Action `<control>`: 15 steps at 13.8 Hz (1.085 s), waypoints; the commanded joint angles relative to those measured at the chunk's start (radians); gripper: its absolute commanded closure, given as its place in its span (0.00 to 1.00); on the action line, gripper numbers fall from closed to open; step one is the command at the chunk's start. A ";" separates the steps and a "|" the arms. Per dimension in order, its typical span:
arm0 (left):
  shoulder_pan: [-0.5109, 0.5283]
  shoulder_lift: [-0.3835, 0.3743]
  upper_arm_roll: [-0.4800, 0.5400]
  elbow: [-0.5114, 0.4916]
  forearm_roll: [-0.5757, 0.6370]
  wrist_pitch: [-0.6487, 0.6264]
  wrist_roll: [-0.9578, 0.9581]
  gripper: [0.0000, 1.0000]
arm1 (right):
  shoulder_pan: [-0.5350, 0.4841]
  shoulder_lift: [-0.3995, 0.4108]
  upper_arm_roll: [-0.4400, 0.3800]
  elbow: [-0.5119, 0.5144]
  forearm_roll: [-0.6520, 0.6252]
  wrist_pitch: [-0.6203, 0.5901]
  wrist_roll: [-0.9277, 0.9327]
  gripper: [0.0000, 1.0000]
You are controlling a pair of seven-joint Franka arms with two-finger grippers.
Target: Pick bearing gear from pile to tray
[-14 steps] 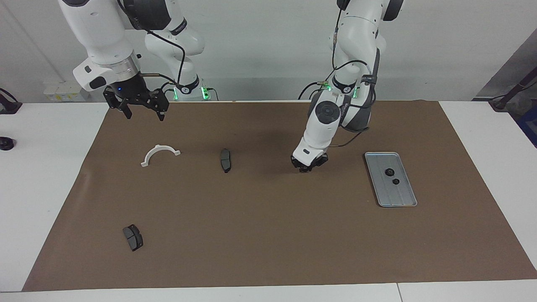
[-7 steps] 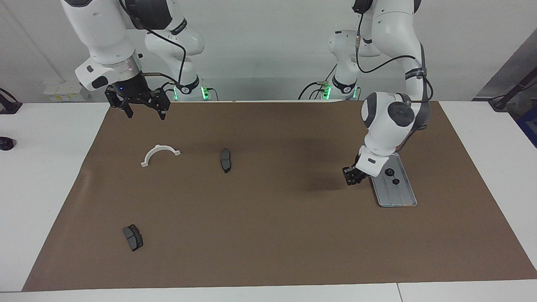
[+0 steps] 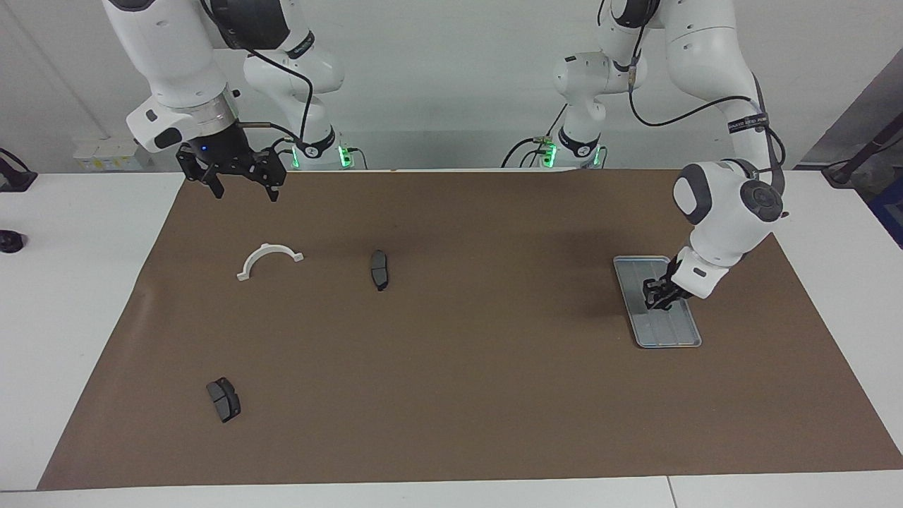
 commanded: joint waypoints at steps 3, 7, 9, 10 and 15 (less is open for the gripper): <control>-0.010 -0.043 -0.010 -0.047 -0.004 0.036 0.021 0.27 | -0.004 -0.026 0.007 -0.029 0.023 0.013 -0.016 0.00; -0.010 -0.035 -0.011 0.059 -0.004 -0.048 0.021 0.22 | -0.004 -0.028 0.009 -0.031 0.023 0.013 -0.016 0.00; -0.013 -0.035 -0.011 0.170 -0.004 -0.164 0.018 0.22 | -0.004 -0.028 0.009 -0.031 0.023 0.013 -0.016 0.00; -0.017 -0.034 -0.011 0.232 -0.004 -0.234 0.018 0.22 | -0.004 -0.028 0.009 -0.031 0.023 0.013 -0.016 0.00; -0.019 -0.047 -0.010 0.486 0.008 -0.633 0.018 0.09 | -0.002 -0.028 0.010 -0.031 0.023 0.013 -0.014 0.00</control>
